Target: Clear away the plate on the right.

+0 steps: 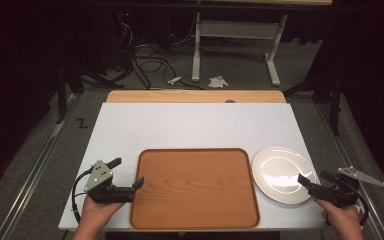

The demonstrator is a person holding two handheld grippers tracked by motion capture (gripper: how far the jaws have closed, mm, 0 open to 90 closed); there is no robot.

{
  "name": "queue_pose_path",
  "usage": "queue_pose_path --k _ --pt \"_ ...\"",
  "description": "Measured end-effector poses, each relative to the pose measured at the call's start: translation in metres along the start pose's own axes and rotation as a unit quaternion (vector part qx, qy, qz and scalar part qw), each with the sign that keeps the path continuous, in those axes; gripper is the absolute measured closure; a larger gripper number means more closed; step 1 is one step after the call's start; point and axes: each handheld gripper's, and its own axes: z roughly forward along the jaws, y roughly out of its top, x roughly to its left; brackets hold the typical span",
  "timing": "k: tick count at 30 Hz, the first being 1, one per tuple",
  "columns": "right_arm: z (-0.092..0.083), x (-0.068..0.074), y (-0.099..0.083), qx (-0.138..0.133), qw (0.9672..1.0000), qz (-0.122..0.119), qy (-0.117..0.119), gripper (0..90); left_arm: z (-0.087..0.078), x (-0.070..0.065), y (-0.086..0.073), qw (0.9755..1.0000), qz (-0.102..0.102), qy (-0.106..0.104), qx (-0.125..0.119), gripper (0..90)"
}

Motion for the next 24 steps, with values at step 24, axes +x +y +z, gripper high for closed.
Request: queue_pose_path --k 24 --pt "-0.005 -0.031 -0.026 0.026 0.9907 0.13 0.03 19.9 0.011 -0.009 0.006 0.999 0.028 -0.025 -0.022 0.2"
